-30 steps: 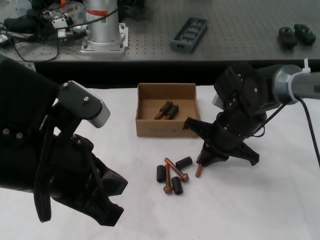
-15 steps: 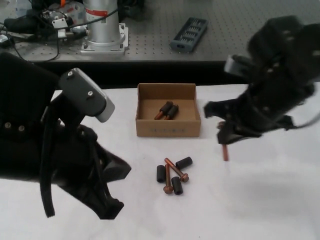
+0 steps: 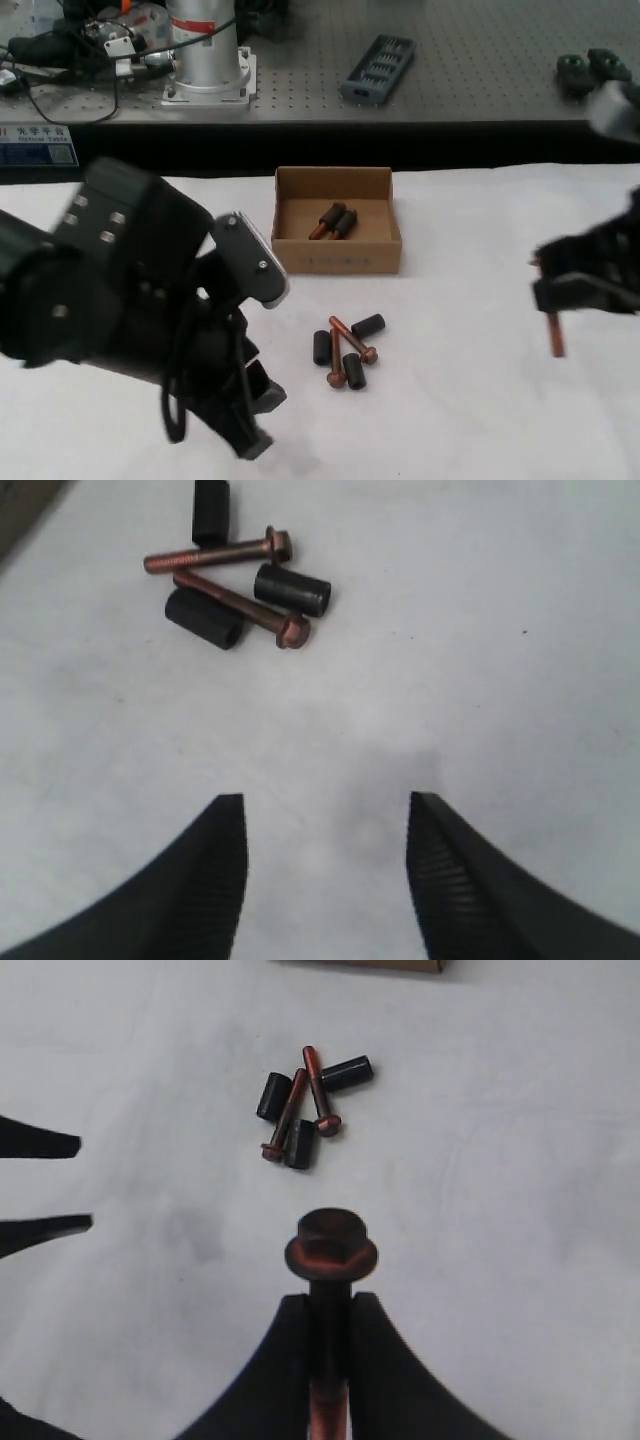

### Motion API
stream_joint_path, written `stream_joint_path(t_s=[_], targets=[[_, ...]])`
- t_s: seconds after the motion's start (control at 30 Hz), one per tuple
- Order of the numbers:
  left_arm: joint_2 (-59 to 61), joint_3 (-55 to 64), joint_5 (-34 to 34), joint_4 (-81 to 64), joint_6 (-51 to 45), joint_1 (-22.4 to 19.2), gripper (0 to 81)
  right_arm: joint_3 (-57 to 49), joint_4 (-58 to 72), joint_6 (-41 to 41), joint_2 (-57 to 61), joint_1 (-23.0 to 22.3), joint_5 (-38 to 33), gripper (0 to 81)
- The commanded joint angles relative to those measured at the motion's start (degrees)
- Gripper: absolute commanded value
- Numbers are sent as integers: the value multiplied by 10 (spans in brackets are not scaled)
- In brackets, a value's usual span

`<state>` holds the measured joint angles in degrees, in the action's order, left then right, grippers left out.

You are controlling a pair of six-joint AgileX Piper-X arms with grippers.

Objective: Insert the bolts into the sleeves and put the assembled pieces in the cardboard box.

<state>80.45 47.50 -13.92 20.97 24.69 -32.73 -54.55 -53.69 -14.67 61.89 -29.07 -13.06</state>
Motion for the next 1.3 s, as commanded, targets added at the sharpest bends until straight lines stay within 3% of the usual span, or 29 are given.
stream_joint_path(t_s=[0.0, 0.27, 0.47, 0.8, 1.27], targets=[[37, 19, 24, -21, -94, 0, 325, 5, -42, 6, -58, 3, -8, 20], [120, 101, 106, -31, -288, -36, 327, 5, -61, 6, -98, 3, -8, 20], [189, 175, 198, -3, -366, -70, 327, 5, -62, 6, -98, 3, -16, 20], [270, 218, 206, 47, -527, -73, 327, 5, -62, 6, -98, 3, -43, 20], [283, 245, 205, 1, -547, -73, 327, 5, -64, 6, -98, 3, -46, 20]])
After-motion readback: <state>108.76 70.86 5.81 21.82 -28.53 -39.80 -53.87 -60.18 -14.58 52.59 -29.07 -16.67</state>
